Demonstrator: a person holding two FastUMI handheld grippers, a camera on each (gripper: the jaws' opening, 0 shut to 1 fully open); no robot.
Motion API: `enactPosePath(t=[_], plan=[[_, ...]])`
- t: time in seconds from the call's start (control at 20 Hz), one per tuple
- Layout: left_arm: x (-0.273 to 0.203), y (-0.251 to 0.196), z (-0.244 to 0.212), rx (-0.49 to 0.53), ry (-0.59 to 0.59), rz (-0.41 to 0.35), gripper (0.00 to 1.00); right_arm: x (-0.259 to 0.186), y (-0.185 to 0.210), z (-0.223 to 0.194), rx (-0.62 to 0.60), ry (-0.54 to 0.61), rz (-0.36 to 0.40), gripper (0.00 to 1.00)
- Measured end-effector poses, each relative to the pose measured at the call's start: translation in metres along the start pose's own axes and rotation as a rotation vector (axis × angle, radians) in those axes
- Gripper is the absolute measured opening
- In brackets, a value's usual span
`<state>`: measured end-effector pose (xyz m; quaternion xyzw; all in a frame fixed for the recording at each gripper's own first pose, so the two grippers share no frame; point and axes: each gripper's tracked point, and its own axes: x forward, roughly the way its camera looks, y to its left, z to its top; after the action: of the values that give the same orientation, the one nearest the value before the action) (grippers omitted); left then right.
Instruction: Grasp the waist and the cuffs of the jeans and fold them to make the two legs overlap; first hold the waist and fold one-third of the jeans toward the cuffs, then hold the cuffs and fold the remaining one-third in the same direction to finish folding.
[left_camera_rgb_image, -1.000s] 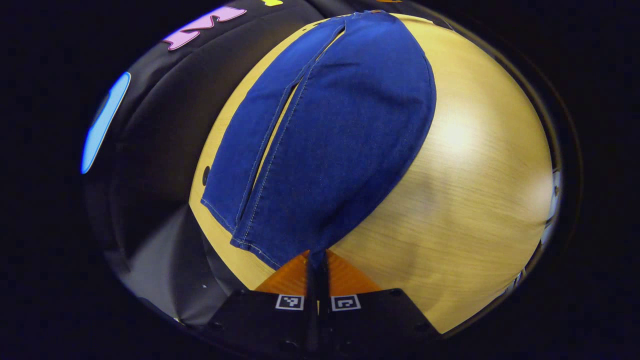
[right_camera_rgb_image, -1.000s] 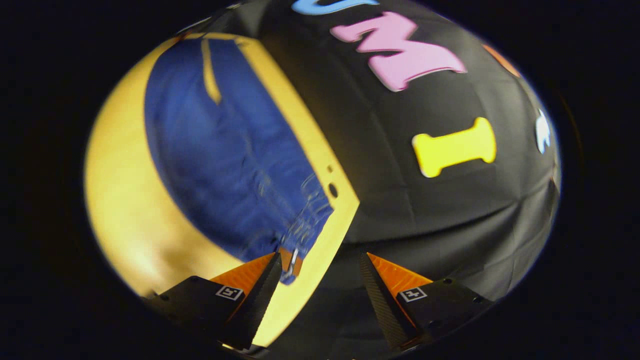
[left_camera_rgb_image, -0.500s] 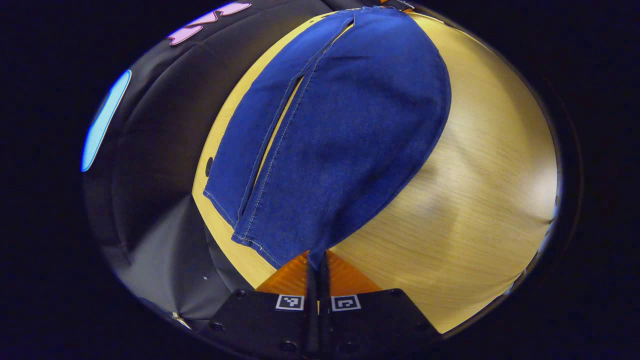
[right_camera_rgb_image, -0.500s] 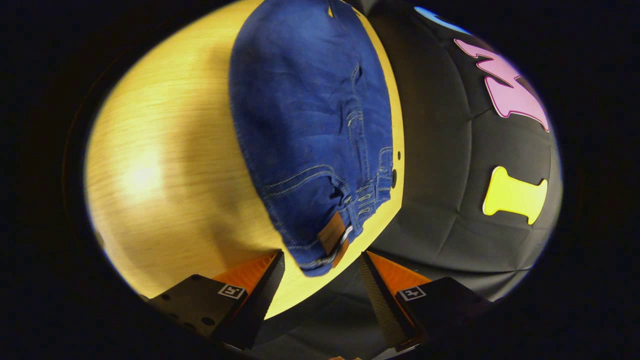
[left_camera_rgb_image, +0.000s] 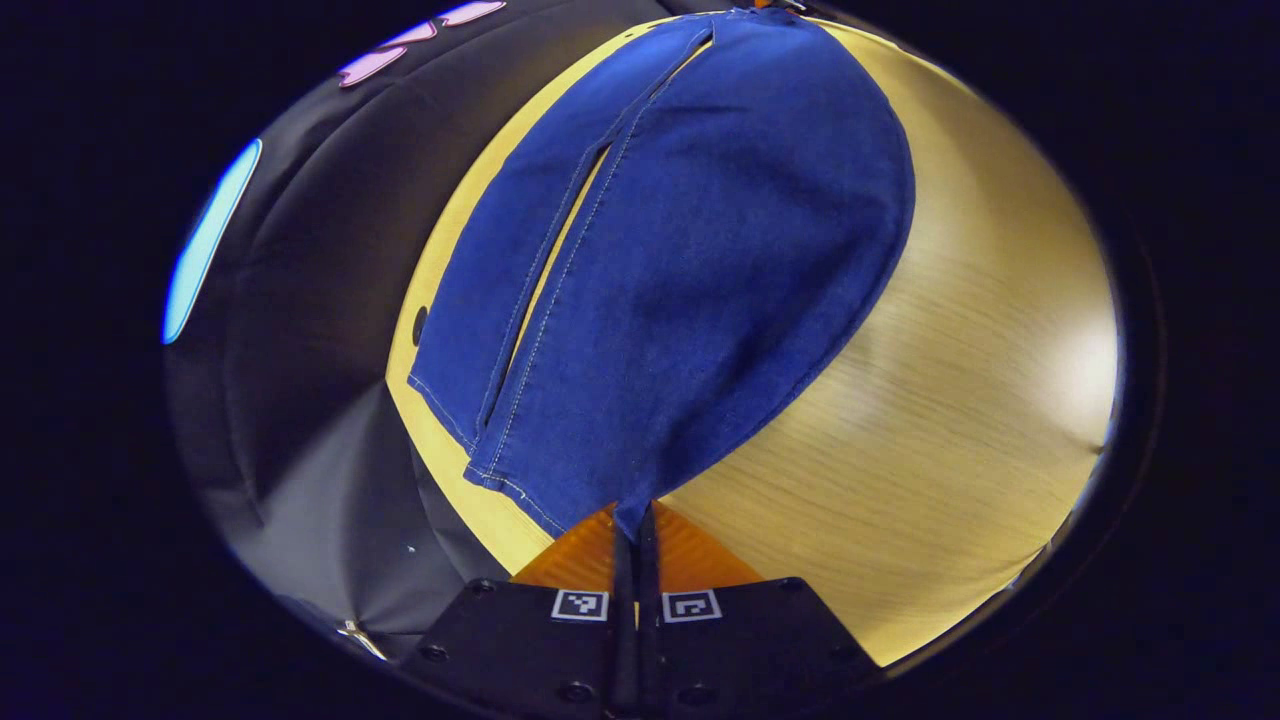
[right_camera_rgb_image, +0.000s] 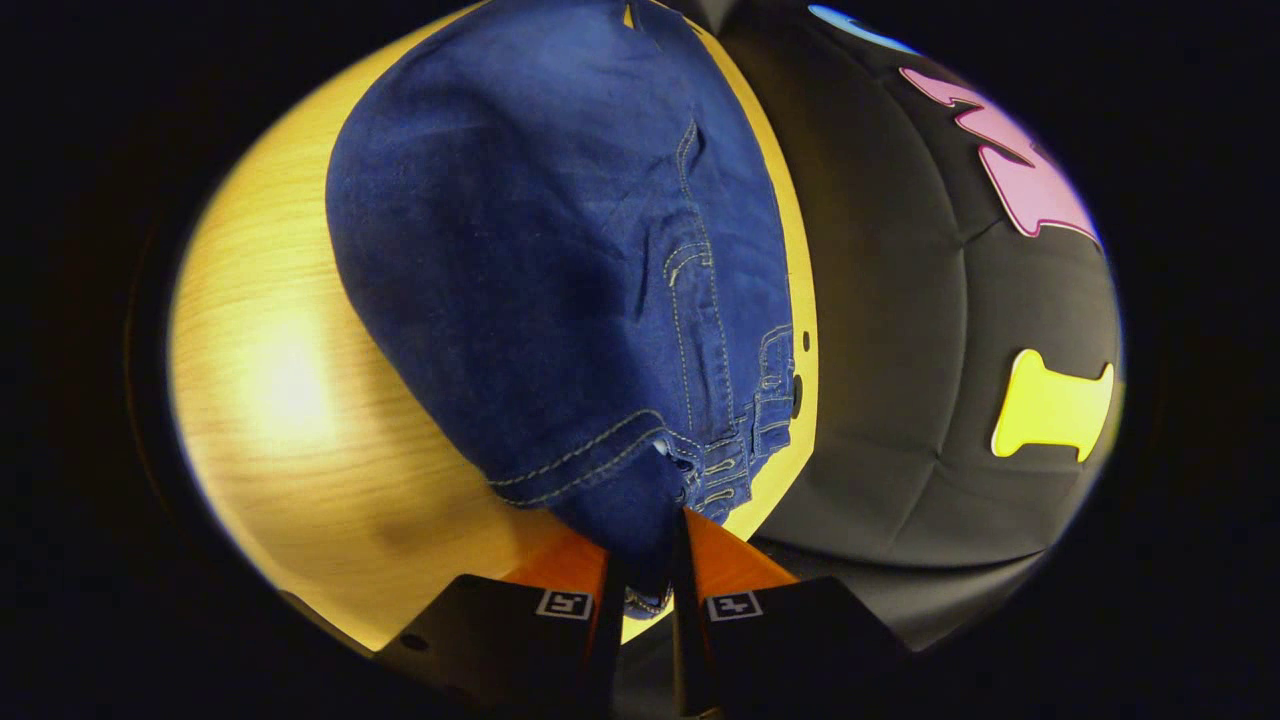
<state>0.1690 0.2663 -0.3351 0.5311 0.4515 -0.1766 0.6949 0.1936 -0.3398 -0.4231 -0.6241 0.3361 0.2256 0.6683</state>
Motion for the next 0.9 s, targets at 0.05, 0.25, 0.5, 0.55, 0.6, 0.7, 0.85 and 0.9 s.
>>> enactPosePath(t=[0.05,0.25,0.5,0.55,0.6,0.7,0.85,0.9], plan=[[0.000,0.000,0.000,-0.017,0.007,0.013,0.06,-0.003,0.002,-0.001,0.017,-0.004,0.016,0.21],[-0.004,-0.006,0.002,-0.027,0.010,-0.002,0.06,-0.032,0.026,-0.009,0.037,-0.030,0.168,0.08],[-0.010,0.012,0.017,-0.334,0.028,-0.118,0.06,-0.051,0.015,0.000,0.025,-0.045,0.227,0.08],[-0.017,0.018,0.024,-0.376,0.015,-0.131,0.06,-0.049,0.000,0.001,0.064,-0.047,0.217,0.08],[-0.021,0.023,0.030,-0.409,0.015,-0.157,0.06,-0.049,-0.015,0.001,0.098,-0.054,0.206,0.08],[-0.024,0.031,0.038,-0.518,0.014,-0.260,0.06,-0.056,-0.042,0.004,0.202,-0.062,0.183,0.08],[-0.028,0.074,0.056,-0.780,0.006,-0.329,0.06,-0.085,-0.108,0.019,0.394,-0.126,0.113,0.08],[-0.029,0.096,0.066,-0.867,-0.002,-0.313,0.06,-0.096,-0.131,0.026,0.454,-0.156,0.086,0.08]])
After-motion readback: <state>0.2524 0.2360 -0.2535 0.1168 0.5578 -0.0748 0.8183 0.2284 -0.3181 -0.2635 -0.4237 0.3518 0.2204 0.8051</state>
